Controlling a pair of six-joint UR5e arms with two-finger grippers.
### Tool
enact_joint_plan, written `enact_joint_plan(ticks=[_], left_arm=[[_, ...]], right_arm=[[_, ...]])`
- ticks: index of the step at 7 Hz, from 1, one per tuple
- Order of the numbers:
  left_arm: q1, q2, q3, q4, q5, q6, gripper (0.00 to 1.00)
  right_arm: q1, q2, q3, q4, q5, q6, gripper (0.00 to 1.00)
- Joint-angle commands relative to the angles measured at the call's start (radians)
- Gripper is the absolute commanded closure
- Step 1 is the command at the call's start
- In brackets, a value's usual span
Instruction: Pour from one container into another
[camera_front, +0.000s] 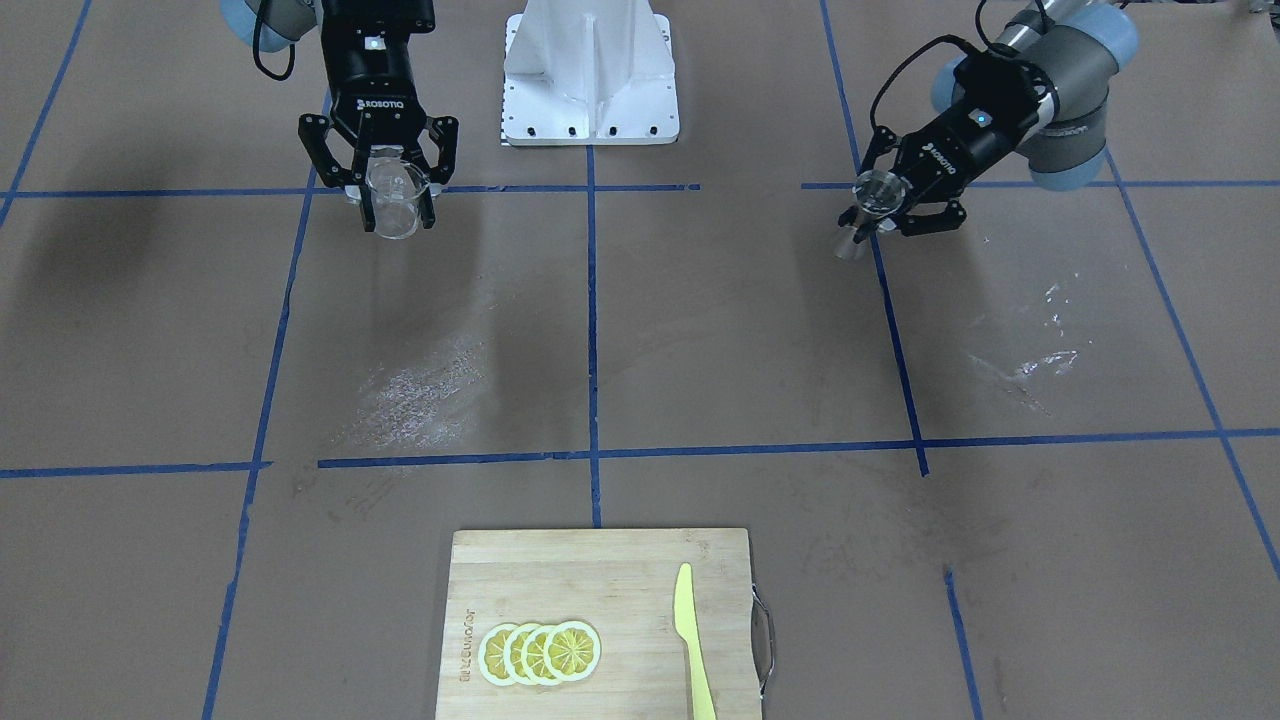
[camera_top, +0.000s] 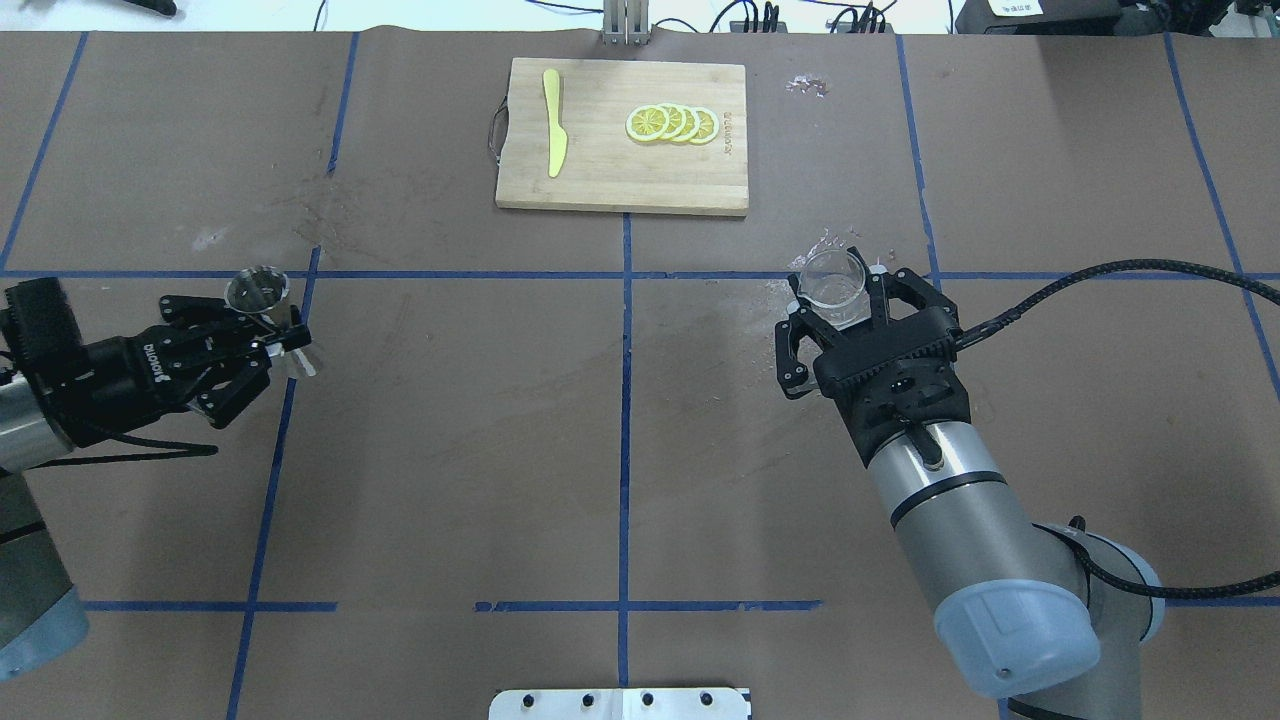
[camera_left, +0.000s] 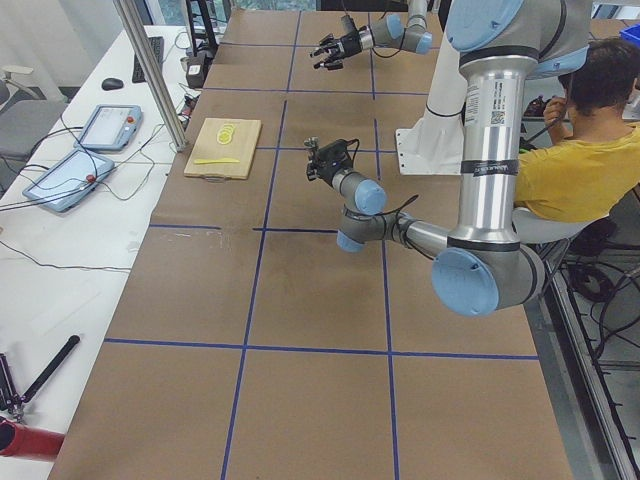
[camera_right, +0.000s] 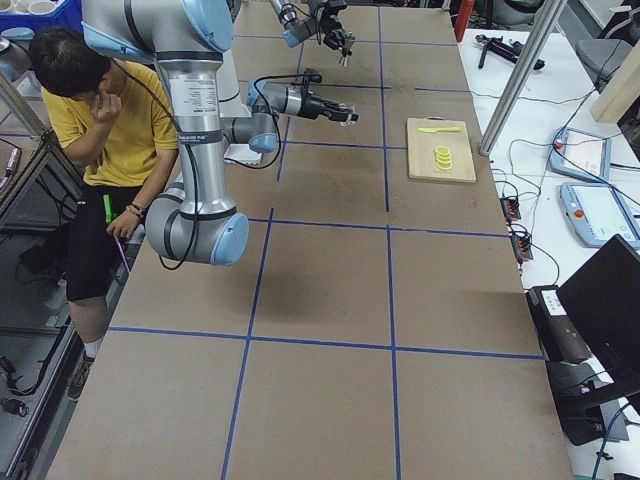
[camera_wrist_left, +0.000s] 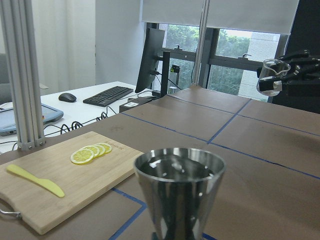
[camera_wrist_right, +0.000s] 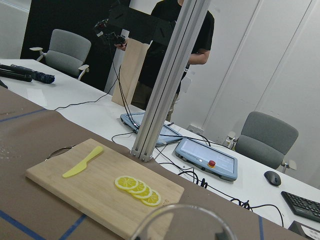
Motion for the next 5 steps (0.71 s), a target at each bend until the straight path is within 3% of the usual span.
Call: enact_joint_plan(ticks=[1,3,5], left_arm=[[0.009,0.124,0.001,-0.052,0.180,-0.028,1.00],[0.015,0.218,0.006,-0.129,0.200,-0.062,1.00],[0.123,0.218,0.024,-0.130,0.362,-0.091,1.00]], right_arm=[[0.000,0.000,-0.010,0.000,0.000,0.050,1.00],[0.000,0.000,-0.010,0.000,0.000,0.051,1.00],[-0.002,0.000,-0.010,0.000,0.000,0.051,1.00]])
